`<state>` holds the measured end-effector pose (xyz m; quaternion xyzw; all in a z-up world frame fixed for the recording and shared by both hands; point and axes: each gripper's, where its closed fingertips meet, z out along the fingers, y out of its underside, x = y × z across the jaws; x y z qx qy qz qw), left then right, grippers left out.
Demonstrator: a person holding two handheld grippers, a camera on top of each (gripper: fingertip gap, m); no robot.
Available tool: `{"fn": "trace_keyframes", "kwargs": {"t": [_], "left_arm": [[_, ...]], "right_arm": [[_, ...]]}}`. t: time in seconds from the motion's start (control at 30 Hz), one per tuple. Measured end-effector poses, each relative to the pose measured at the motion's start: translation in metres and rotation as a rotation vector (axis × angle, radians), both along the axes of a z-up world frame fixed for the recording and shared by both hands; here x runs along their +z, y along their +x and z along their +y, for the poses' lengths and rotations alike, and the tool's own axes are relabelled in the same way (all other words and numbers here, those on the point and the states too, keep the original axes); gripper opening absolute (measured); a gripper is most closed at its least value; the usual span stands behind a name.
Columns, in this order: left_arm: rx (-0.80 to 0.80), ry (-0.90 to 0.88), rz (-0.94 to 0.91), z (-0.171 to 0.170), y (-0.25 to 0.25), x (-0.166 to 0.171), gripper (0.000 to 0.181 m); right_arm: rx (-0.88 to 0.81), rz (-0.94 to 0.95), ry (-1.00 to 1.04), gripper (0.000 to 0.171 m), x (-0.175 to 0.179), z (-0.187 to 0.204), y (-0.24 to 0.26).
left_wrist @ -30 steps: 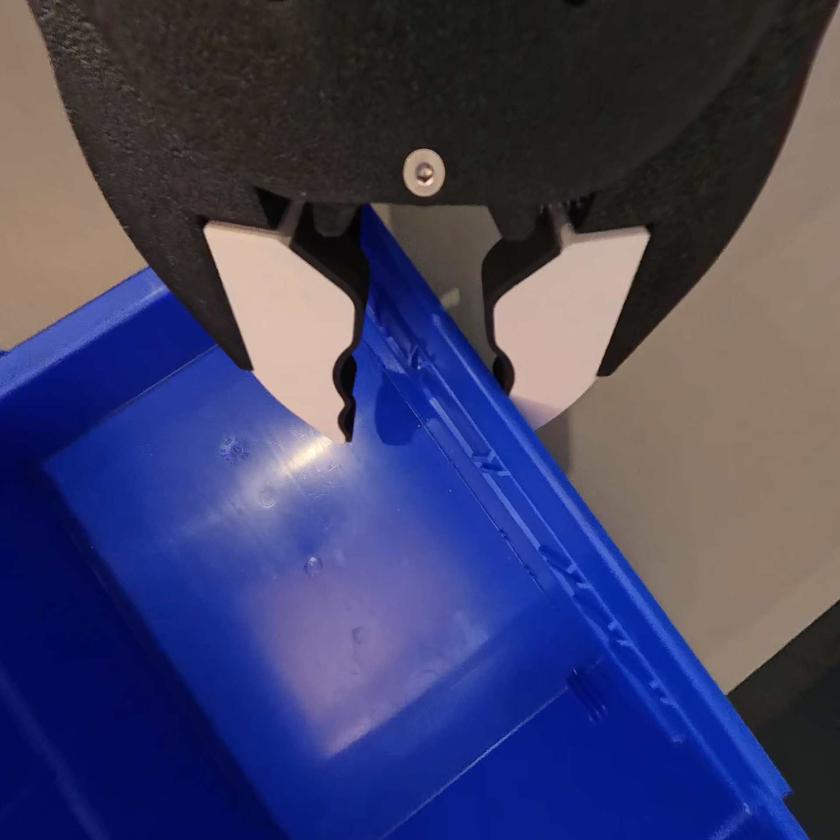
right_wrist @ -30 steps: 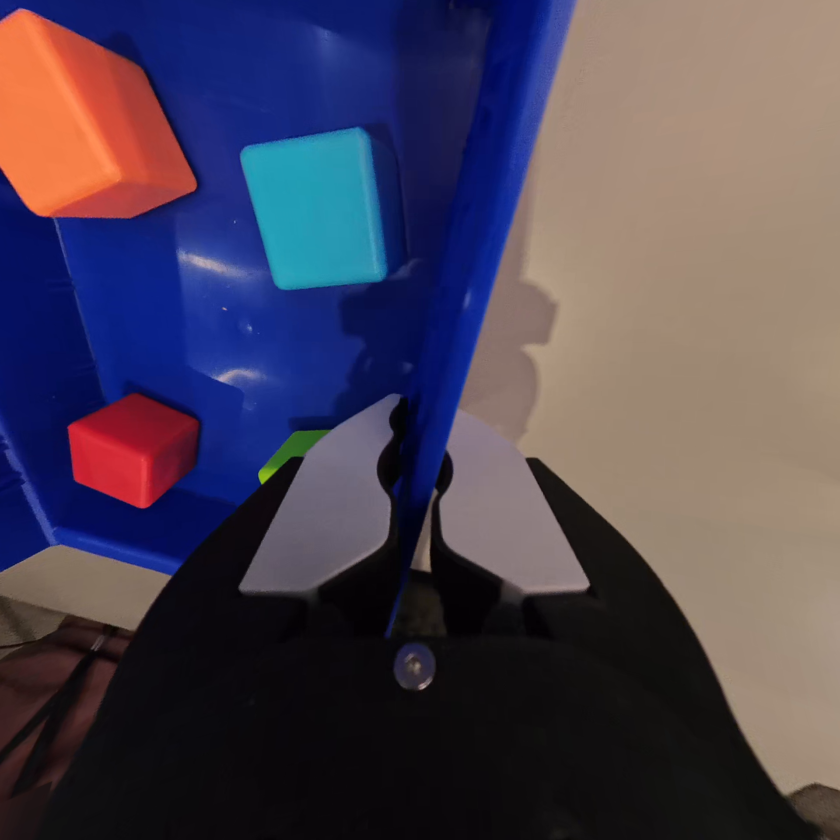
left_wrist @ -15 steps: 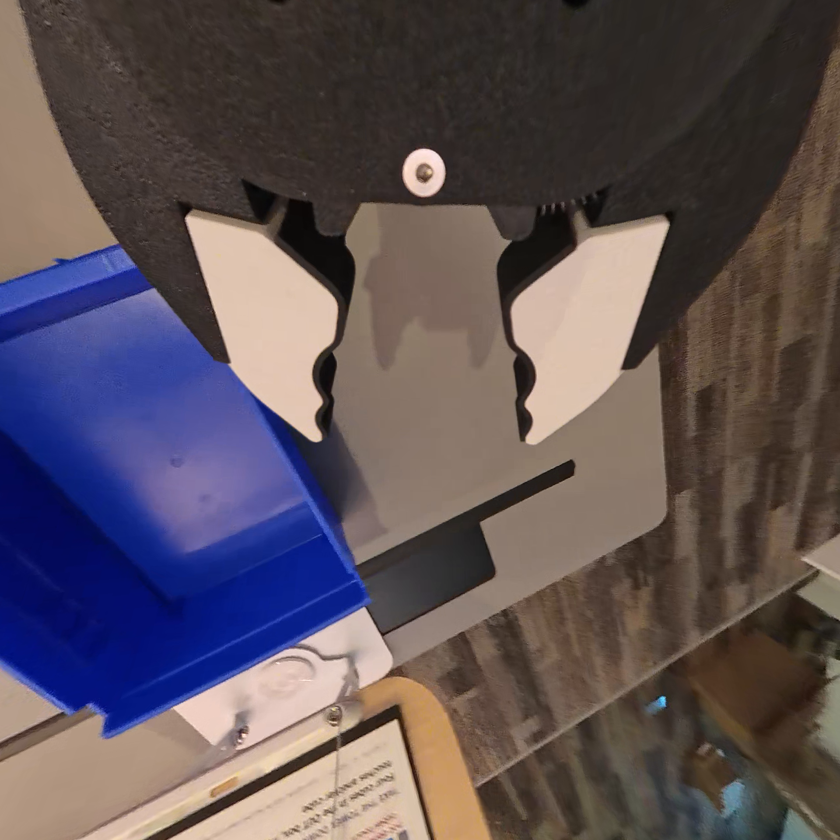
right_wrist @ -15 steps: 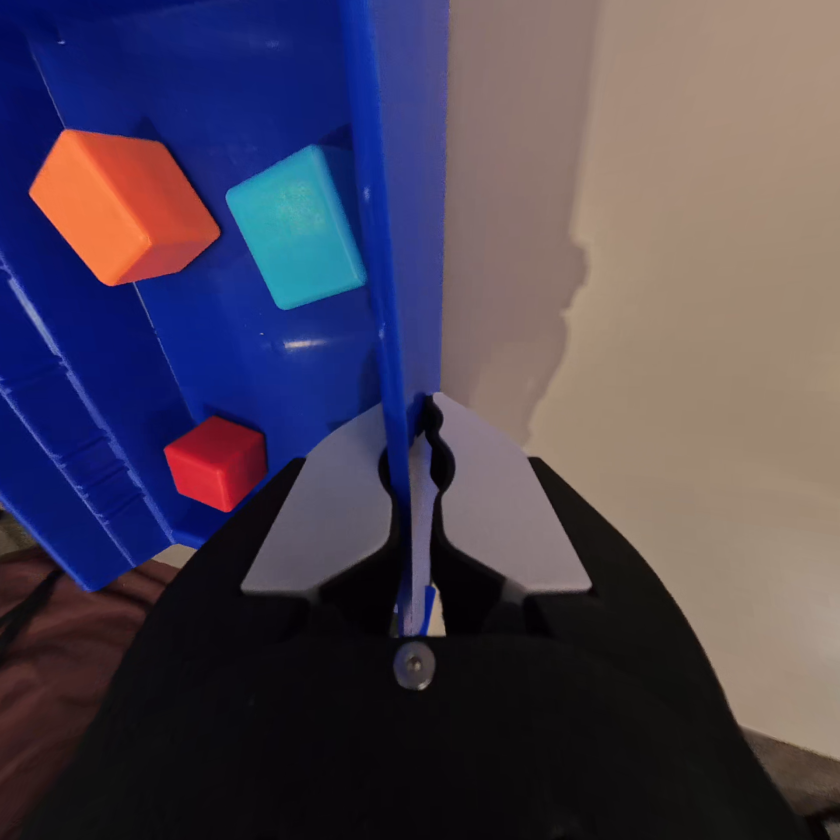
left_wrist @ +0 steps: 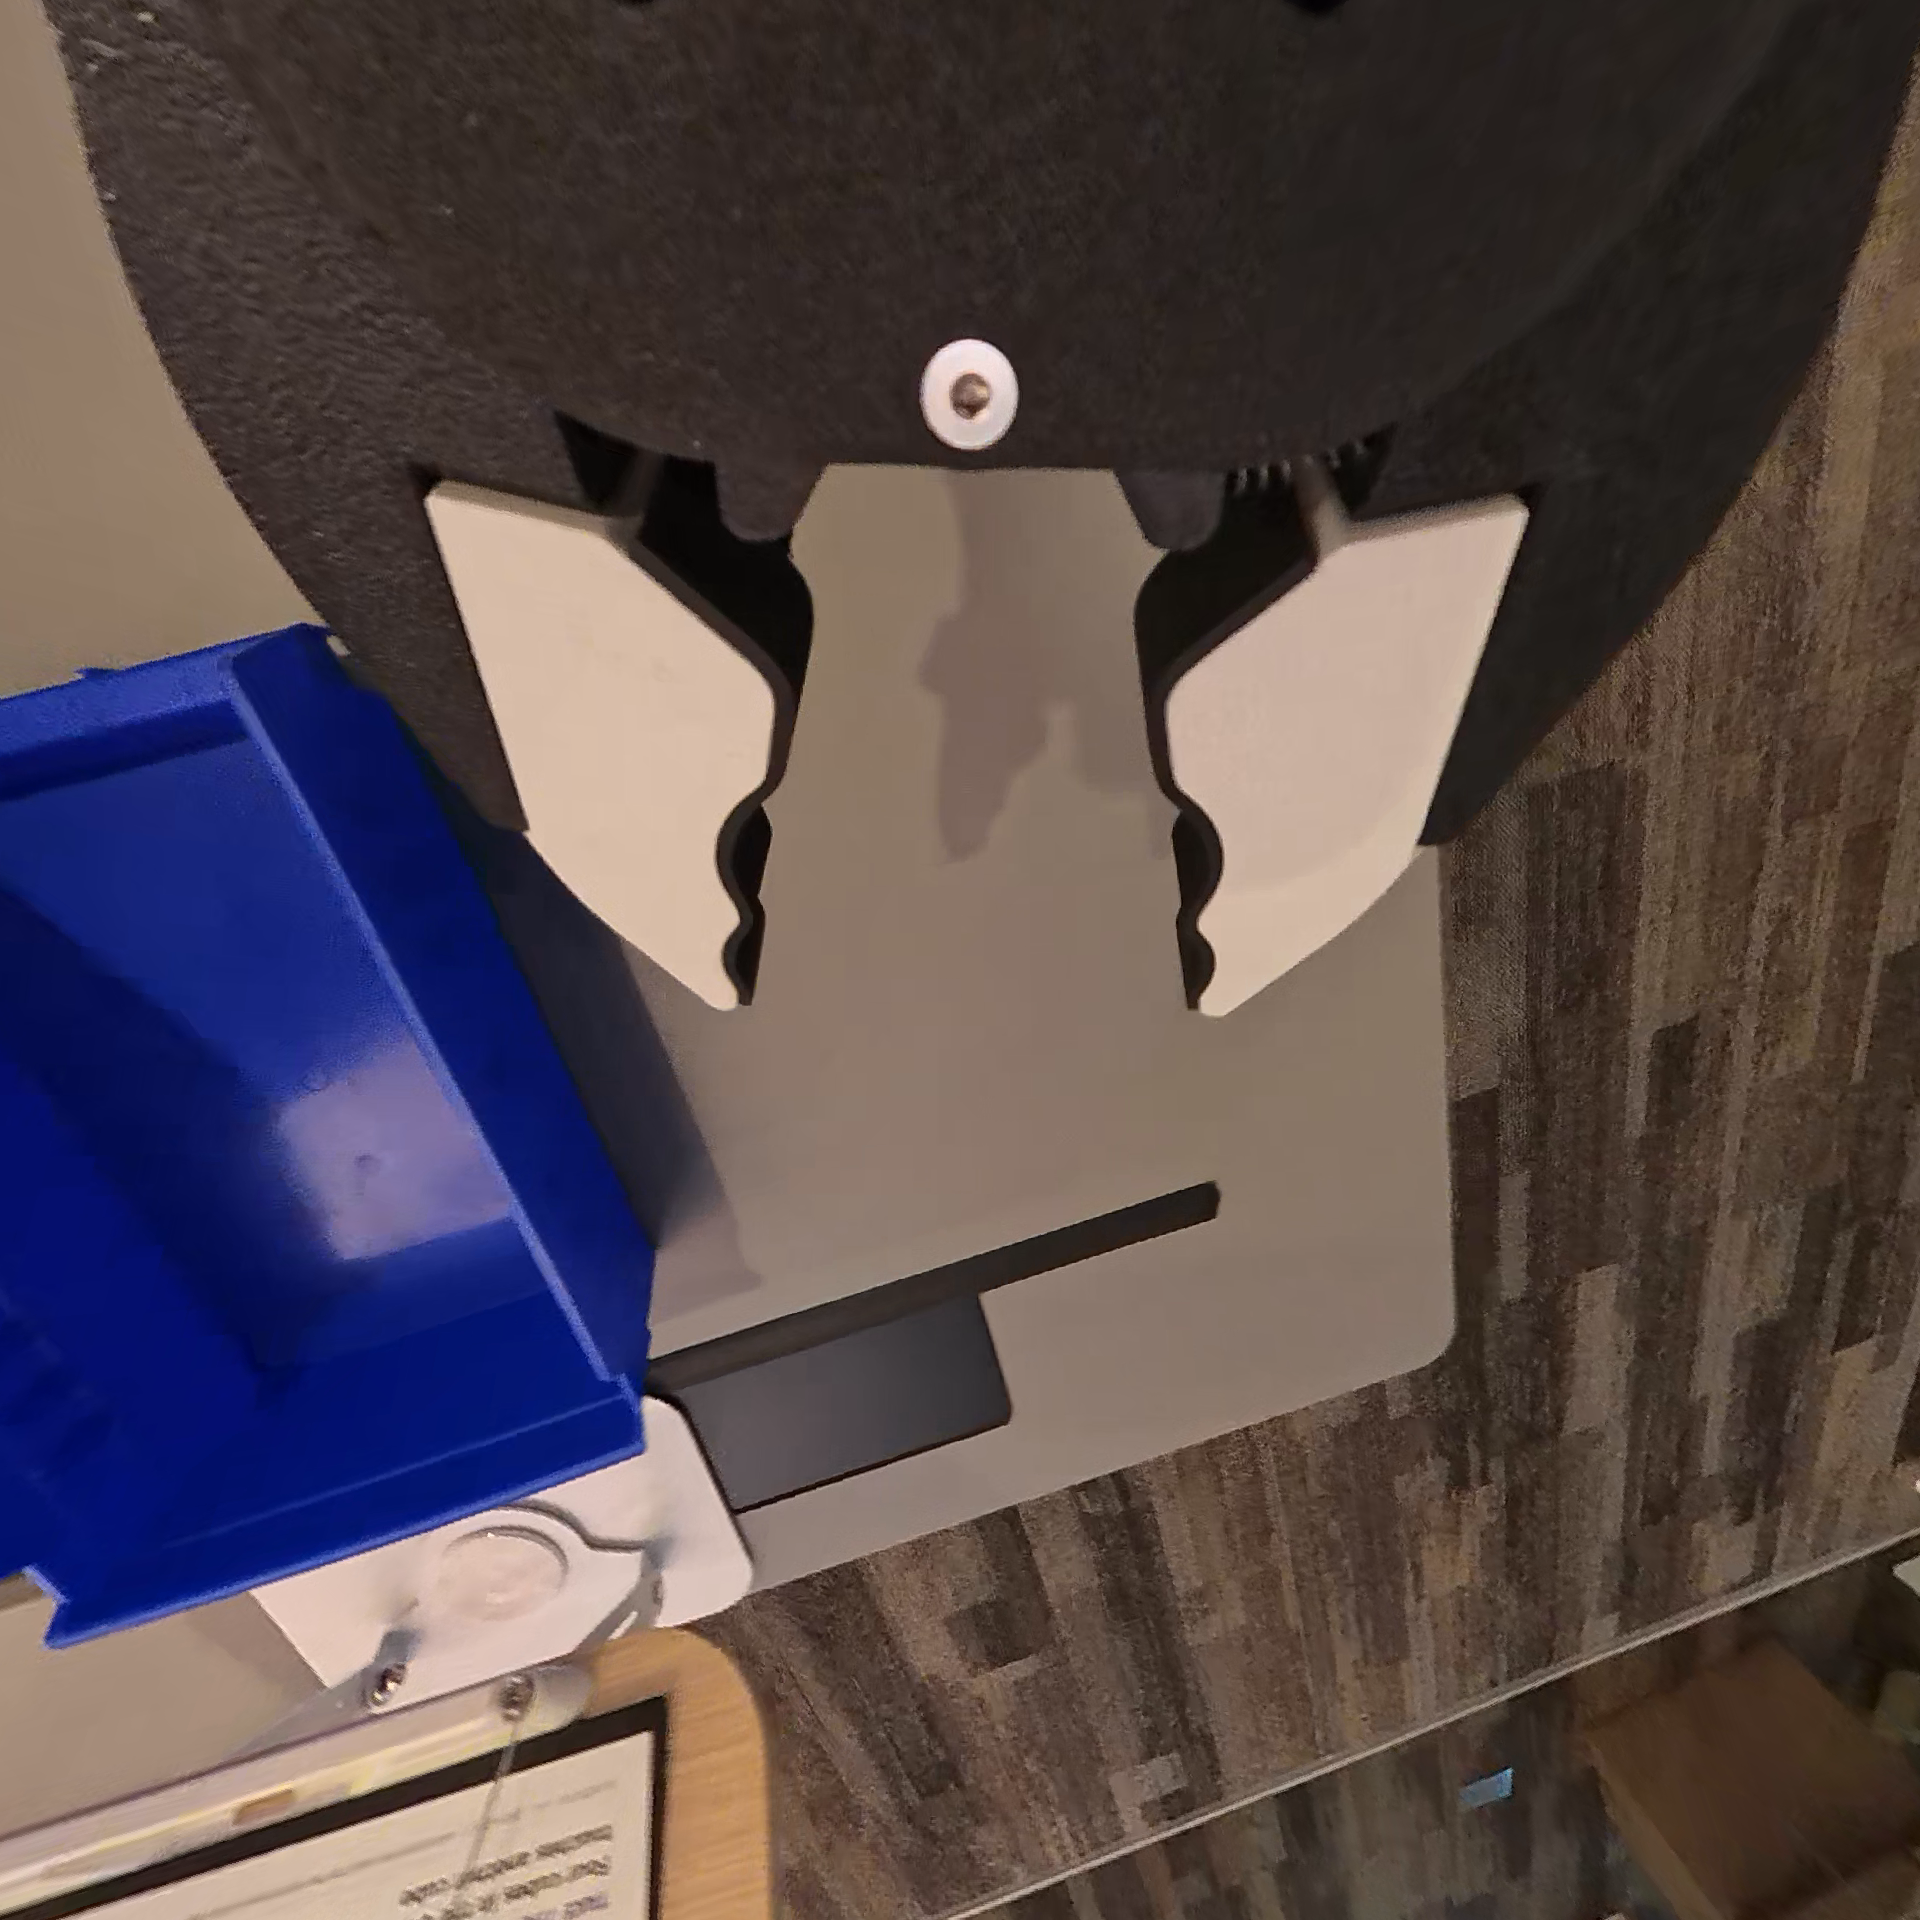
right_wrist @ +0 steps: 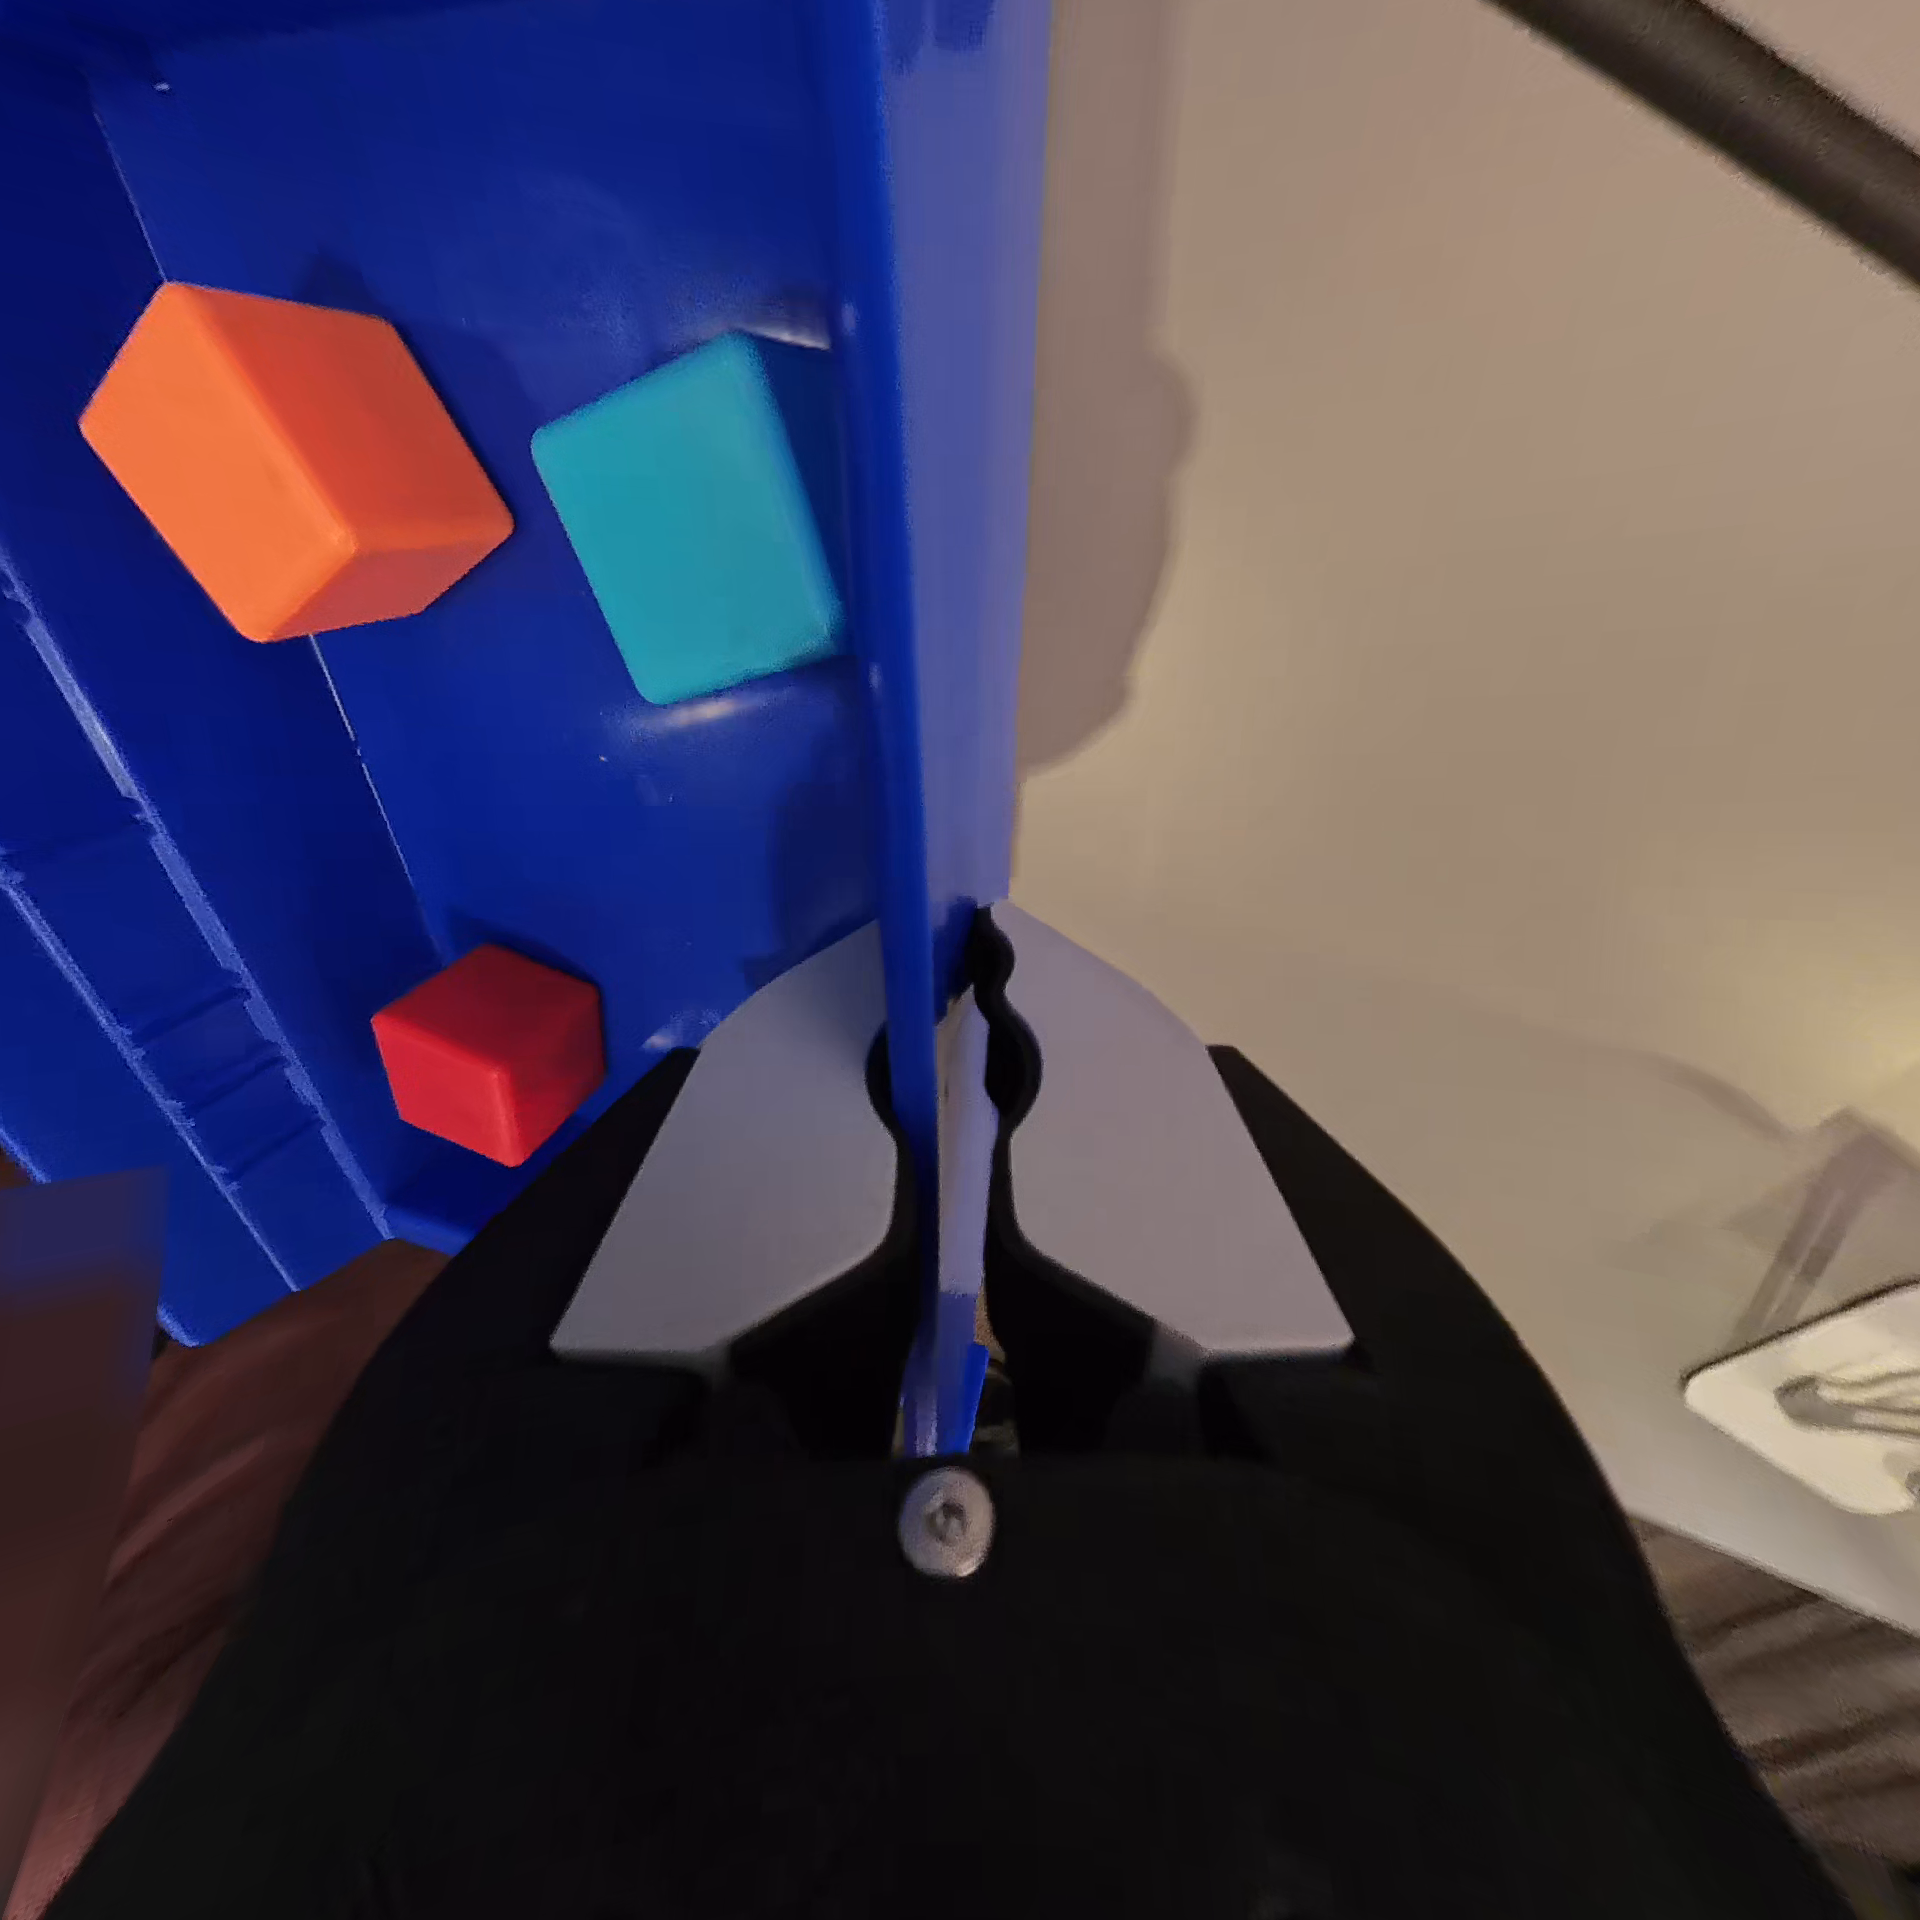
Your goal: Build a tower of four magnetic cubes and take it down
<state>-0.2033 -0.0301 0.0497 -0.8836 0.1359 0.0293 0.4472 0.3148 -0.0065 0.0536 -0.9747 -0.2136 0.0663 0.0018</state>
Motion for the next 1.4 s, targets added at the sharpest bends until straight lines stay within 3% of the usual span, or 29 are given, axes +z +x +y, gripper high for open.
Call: {"fn": "trace_keyframes", "kwargs": {"t": [0.13,0.4,0.67,0.83,1.03,1.13,1.2,1.27,1.4], "left_arm": [[0.087,-0.026,-0.039,-0.016,-0.038,0.000,0.074],[0.438,-0.019,-0.235,-0.054,-0.162,-0.014,0.069],[0.584,0.054,-0.340,-0.078,-0.215,-0.018,0.068],[0.625,0.027,-0.361,-0.091,-0.227,-0.025,0.071],[0.548,0.069,-0.429,-0.084,-0.213,-0.015,0.067],[0.382,0.035,-0.516,-0.069,-0.181,-0.015,0.076],[0.255,0.011,-0.603,-0.061,-0.157,-0.012,0.091],[0.252,-0.021,-0.613,-0.060,-0.153,-0.017,0.094],[0.303,-0.182,-0.541,-0.069,-0.154,-0.048,0.094]], "right_arm": [[0.146,0.078,0.004,0.008,0.012,0.019,-0.107],[0.413,0.272,-0.073,0.009,-0.017,0.028,-0.339],[0.525,0.312,-0.104,0.009,-0.048,0.019,-0.482],[0.505,0.284,-0.088,0.010,-0.093,0.023,-0.515],[0.415,0.221,-0.135,0.010,-0.152,0.026,-0.510],[0.369,0.228,-0.160,0.018,-0.168,0.025,-0.506],[0.394,0.269,-0.131,0.019,-0.165,0.027,-0.509],[0.458,0.321,-0.034,0.020,-0.147,0.033,-0.508],[0.502,0.359,0.438,0.029,-0.069,0.059,-0.473]]}}
